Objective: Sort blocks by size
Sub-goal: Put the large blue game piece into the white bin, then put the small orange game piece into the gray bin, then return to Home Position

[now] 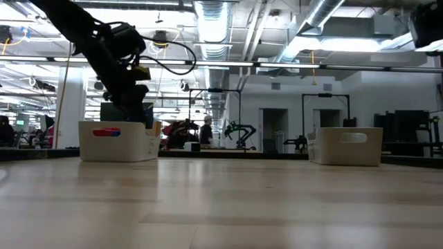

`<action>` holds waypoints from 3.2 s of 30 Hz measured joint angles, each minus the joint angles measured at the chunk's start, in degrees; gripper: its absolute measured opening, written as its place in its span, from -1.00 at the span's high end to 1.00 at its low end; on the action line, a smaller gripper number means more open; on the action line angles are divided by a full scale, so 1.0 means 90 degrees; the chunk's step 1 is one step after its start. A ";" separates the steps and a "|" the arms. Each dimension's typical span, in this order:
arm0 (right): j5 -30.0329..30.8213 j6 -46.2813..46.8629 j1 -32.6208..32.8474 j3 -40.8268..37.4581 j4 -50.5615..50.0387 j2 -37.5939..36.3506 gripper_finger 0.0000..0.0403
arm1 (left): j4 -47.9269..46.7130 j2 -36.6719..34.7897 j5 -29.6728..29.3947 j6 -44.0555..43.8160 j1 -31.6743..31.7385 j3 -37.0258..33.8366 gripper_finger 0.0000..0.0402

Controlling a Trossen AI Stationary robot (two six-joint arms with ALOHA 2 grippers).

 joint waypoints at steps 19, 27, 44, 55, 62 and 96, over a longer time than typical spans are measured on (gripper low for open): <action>-0.1515 0.0538 0.0161 -0.0006 -0.0262 0.0122 -0.27 | -0.0193 -0.0755 0.0057 0.0445 -0.0366 0.0767 -0.04; -0.2004 0.0778 0.0150 -0.0997 0.0356 0.0129 -0.27 | -0.0729 -0.0803 0.0054 0.0250 -0.0861 0.0767 -0.04; -0.1631 0.0688 0.0018 -0.1634 0.1181 0.0124 -0.27 | -0.0888 -0.0802 0.0050 0.0229 -0.1022 0.0767 -0.04; -0.0692 0.0623 -0.0092 -0.1630 0.1138 0.0115 0.22 | -0.0937 -0.0803 0.0052 0.0284 -0.1196 0.0770 -0.04; -0.0276 0.0295 -0.0315 -0.1532 0.0708 0.0105 0.20 | -0.1023 -0.0803 0.0050 0.0330 -0.1199 0.0770 -0.04; 0.1397 -0.6697 -0.7590 -0.1418 0.1506 -0.3866 -0.34 | 0.0444 -0.3987 -0.0731 -0.0993 -0.4146 -0.1376 -0.04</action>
